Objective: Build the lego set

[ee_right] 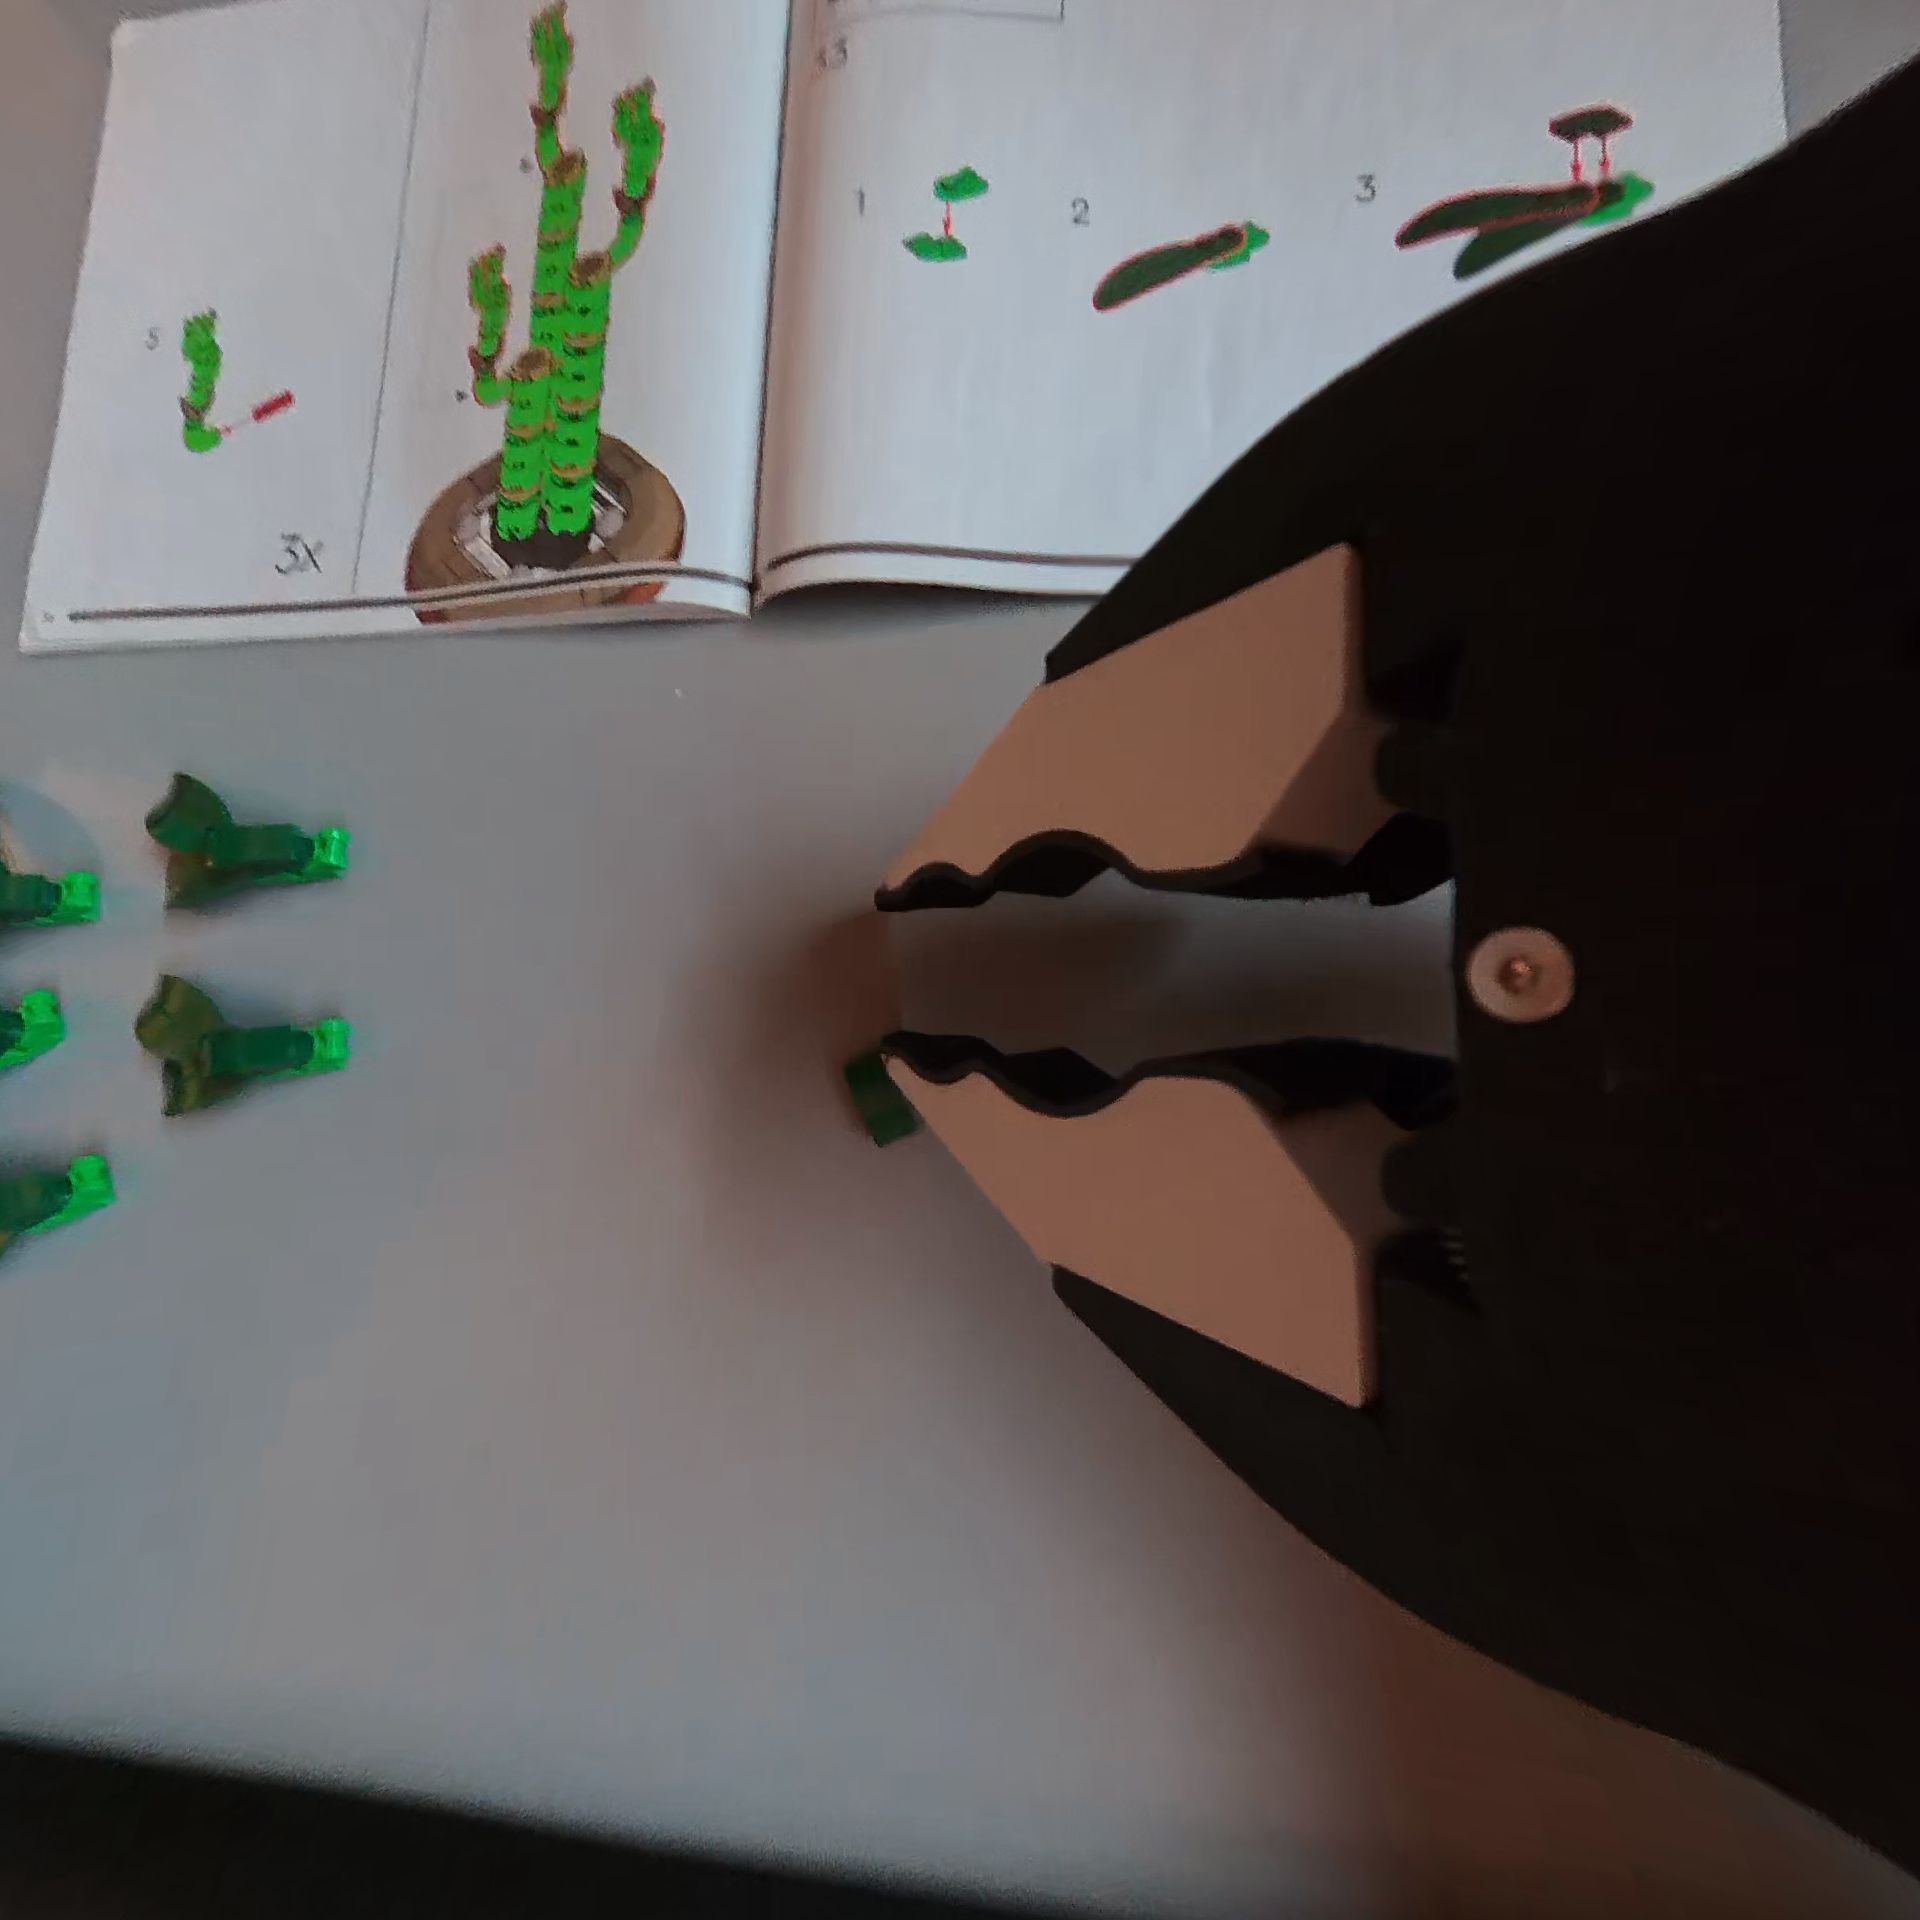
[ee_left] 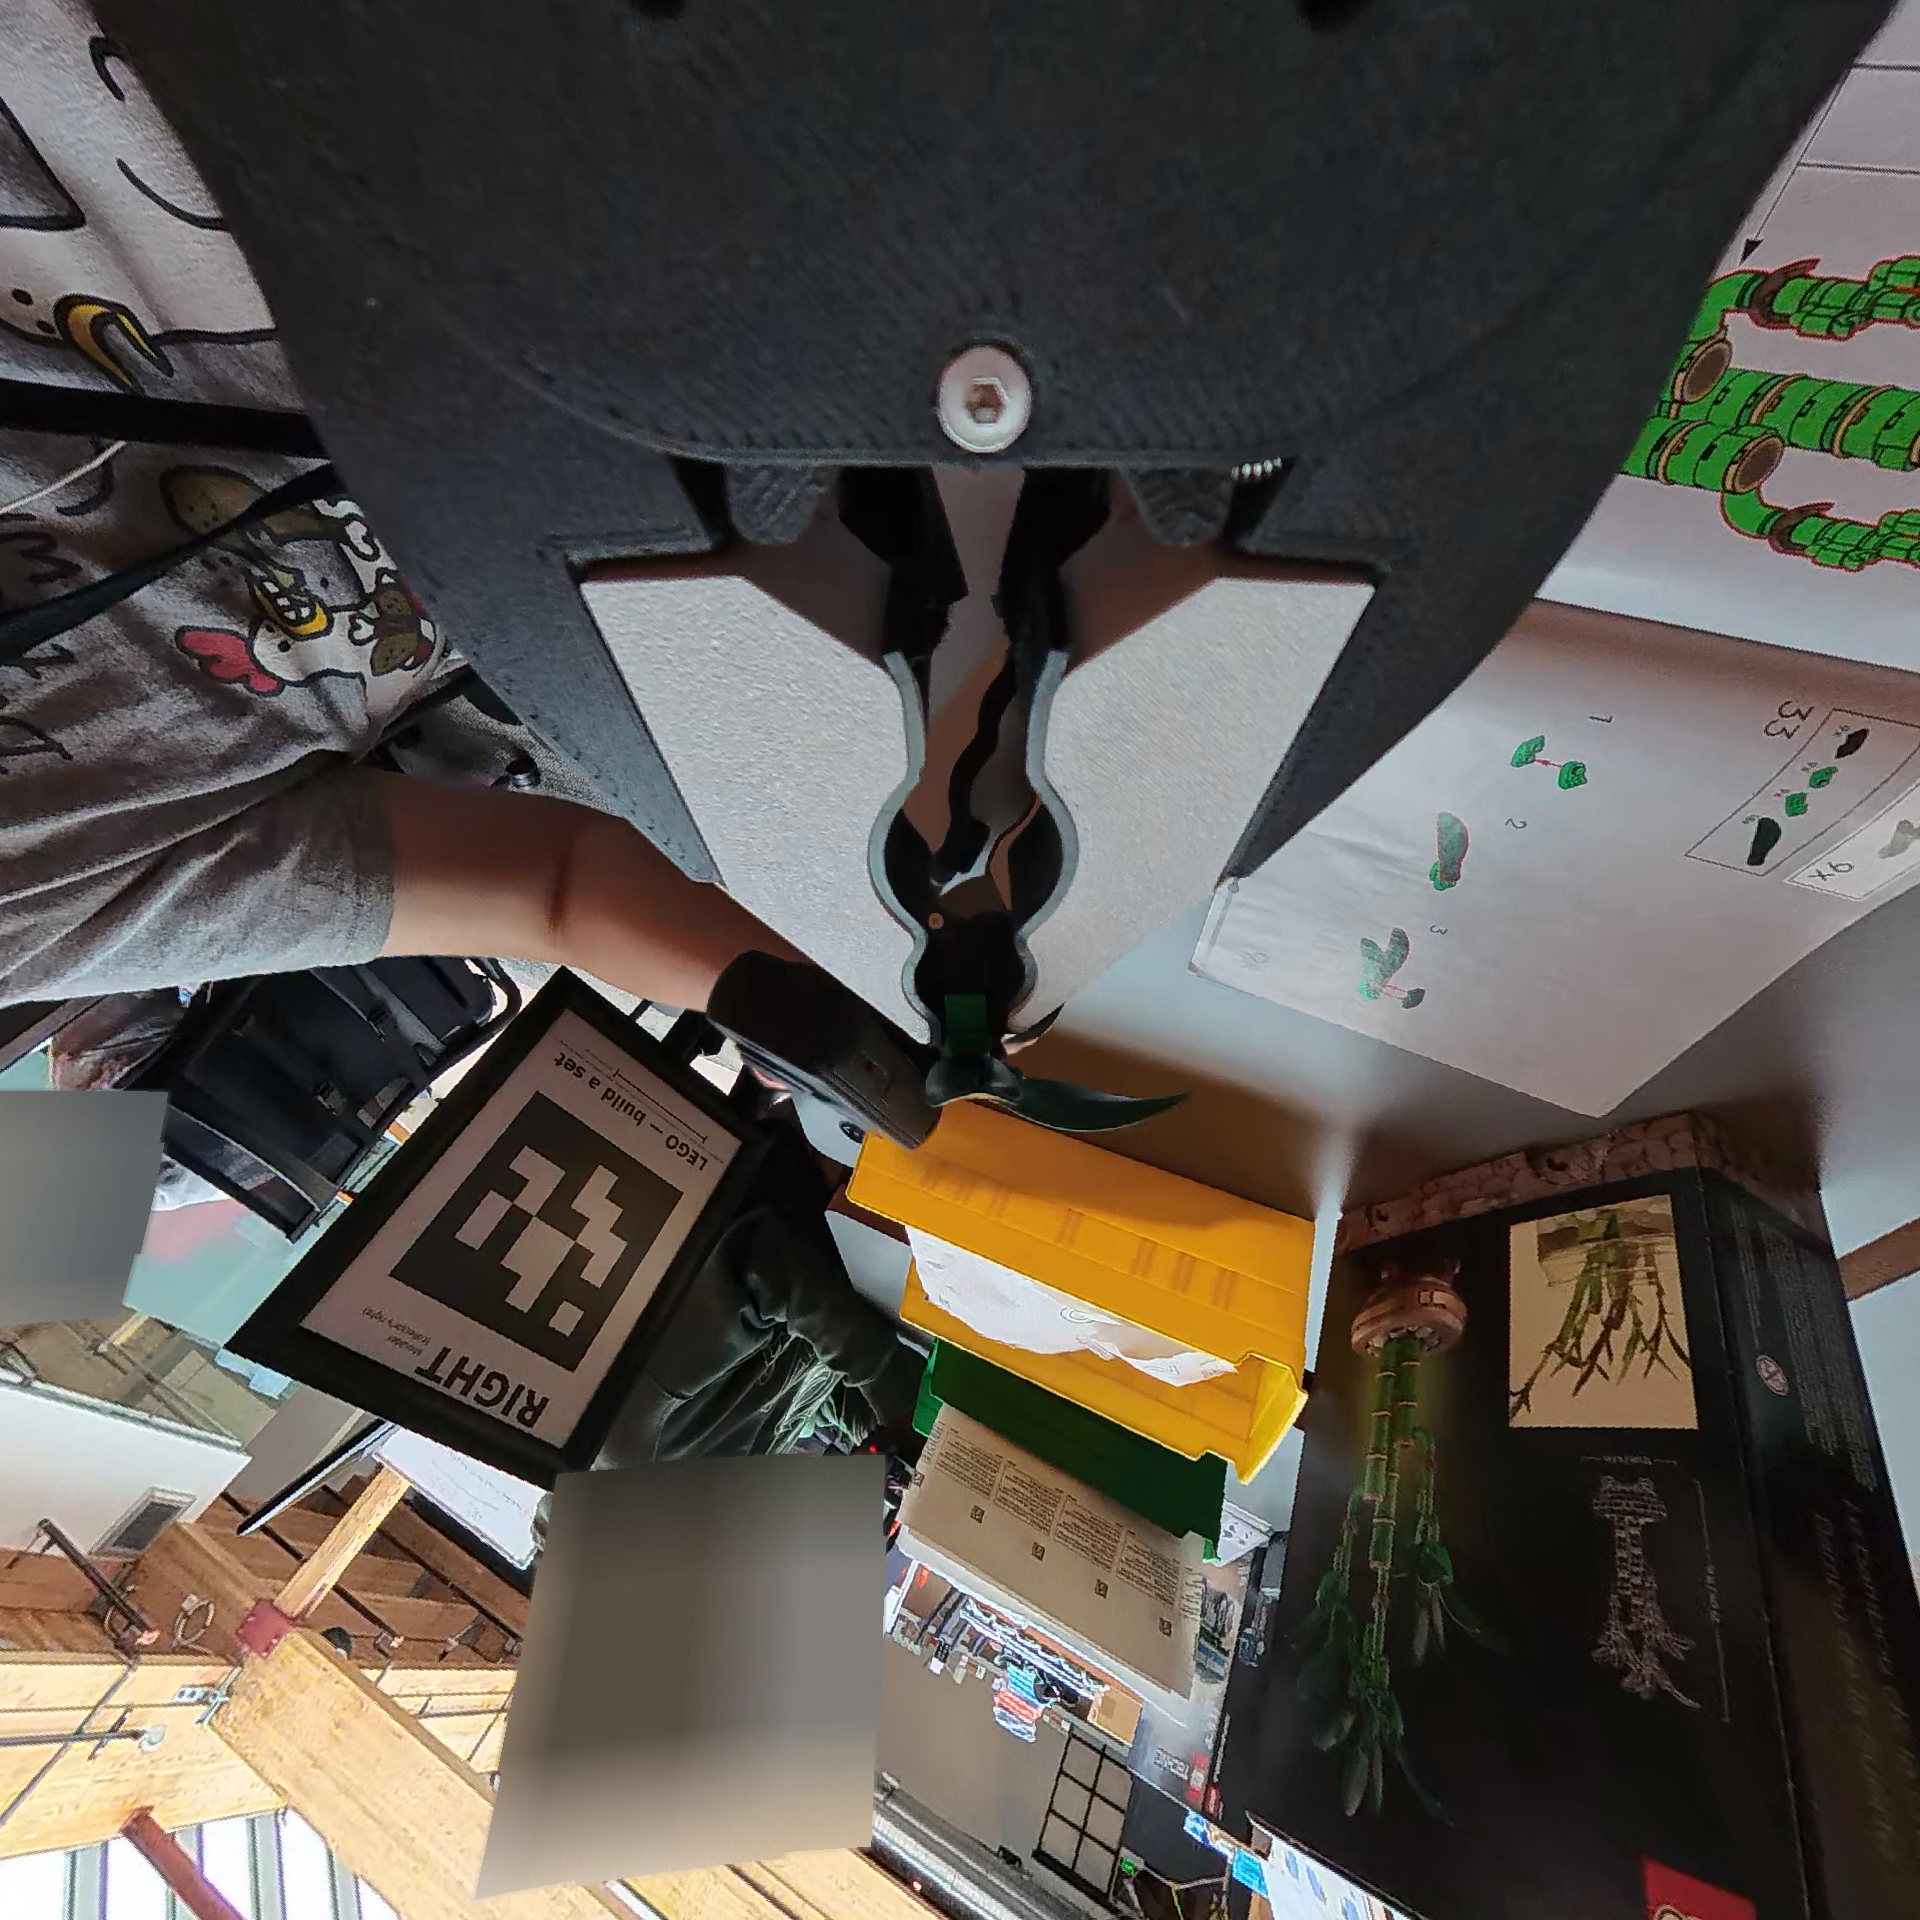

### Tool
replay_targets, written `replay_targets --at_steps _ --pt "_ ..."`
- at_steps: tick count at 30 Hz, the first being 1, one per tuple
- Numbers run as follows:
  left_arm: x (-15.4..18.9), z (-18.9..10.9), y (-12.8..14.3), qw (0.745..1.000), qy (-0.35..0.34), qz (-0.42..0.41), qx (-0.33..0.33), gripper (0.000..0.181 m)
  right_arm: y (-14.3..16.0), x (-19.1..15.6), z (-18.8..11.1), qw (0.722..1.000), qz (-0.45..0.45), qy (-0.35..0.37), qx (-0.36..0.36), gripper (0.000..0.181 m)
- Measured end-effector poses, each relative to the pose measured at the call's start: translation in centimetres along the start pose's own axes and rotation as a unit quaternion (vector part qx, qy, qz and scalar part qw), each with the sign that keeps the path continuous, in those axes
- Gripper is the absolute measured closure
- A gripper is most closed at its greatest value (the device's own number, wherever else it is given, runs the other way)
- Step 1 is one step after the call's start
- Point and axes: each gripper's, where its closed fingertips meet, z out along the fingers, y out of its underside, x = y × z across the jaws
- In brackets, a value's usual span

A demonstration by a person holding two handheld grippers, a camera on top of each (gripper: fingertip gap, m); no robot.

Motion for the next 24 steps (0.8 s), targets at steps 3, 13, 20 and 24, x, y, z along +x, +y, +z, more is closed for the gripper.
replay_targets --at_steps 3,13,20,24 --pt "-0.1 0.0 0.1 1.0 0.0 -0.002 -0.002 0.176 -0.5 0.8 0.5 1.0 -0.008 0.028 0.0 0.16" --pt "-0.7 -0.1 0.3 1.0 -0.011 -0.01 -0.004 0.176 -2.1 -0.2 -1.2 0.984 0.17 0.038 -0.039 0.159" --pt "-0.8 -0.1 0.5 1.0 -0.011 -0.013 -0.011 0.176 -0.3 -1.6 0.0 0.979 0.16 0.039 -0.123 0.146" --pt "-0.7 -0.2 0.4 1.0 -0.008 -0.013 -0.011 0.176 0.7 -1.1 -0.4 0.977 0.142 0.058 -0.146 0.155"
